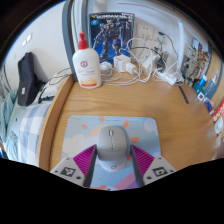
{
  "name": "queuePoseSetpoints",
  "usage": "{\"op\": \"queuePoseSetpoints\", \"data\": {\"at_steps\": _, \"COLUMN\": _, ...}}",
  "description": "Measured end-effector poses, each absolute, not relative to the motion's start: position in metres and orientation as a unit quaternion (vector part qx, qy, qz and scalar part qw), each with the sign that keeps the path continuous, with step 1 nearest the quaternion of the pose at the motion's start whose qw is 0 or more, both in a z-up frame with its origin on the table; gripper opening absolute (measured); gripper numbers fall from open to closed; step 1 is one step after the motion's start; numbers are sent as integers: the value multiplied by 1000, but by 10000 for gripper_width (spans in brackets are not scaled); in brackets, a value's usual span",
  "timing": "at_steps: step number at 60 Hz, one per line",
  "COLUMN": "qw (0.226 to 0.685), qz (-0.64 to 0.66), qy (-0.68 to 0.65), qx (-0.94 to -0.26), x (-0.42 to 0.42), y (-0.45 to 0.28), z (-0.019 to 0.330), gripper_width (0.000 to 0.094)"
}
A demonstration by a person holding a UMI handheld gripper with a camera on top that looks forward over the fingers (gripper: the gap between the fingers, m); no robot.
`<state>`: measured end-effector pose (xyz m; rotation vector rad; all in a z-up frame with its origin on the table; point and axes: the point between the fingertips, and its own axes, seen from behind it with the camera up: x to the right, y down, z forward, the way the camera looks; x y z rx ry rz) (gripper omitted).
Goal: Arrange mouse
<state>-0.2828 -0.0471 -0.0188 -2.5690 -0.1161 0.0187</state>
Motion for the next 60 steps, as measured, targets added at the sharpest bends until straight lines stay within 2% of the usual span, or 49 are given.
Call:
{"op": "queuePoseSetpoints", "data": {"at_steps": 1, "qw": 282, "qz": 4, "qy": -43, "qx": -959, "x": -281, "y": -48, "z": -17, "gripper_width": 749}}
{"op": "queuePoseSetpoints", "data": {"at_steps": 2, "qw": 283, "qz": 1, "qy": -44, "qx": -958, "x": -278, "y": -48, "z": -14, "gripper_width": 755}}
{"op": "queuePoseSetpoints", "data": {"at_steps": 3, "qw": 284, "qz": -2, "qy": -44, "qx": -958, "x": -276, "y": -50, "z": -11, "gripper_width": 843}}
{"op": "queuePoseSetpoints", "data": {"at_steps": 4, "qw": 286, "qz": -2, "qy": -45, "qx": -957, "x": -274, "y": -50, "z": -7, "gripper_width": 885}}
{"op": "queuePoseSetpoints", "data": {"at_steps": 7, "qw": 300, "qz": 2, "qy": -46, "qx": -953, "x": -271, "y": -48, "z": 9, "gripper_width": 847}}
{"op": "queuePoseSetpoints", "data": {"at_steps": 19, "qw": 352, "qz": 40, "qy": -29, "qx": -935, "x": -236, "y": -48, "z": 114, "gripper_width": 863}}
{"op": "queuePoseSetpoints", "data": {"at_steps": 27, "qw": 396, "qz": 32, "qy": -26, "qx": -917, "x": -172, "y": -57, "z": 193, "gripper_width": 860}}
{"op": "queuePoseSetpoints", "data": {"at_steps": 35, "qw": 436, "qz": -1, "qy": -10, "qx": -900, "x": -99, "y": -72, "z": 247, "gripper_width": 852}}
{"op": "queuePoseSetpoints", "data": {"at_steps": 49, "qw": 466, "qz": -32, "qy": 28, "qx": -884, "x": 13, "y": -105, "z": 292, "gripper_width": 853}}
{"op": "queuePoseSetpoints", "data": {"at_steps": 60, "qw": 480, "qz": -45, "qy": 35, "qx": -875, "x": 70, "y": -126, "z": 300, "gripper_width": 850}}
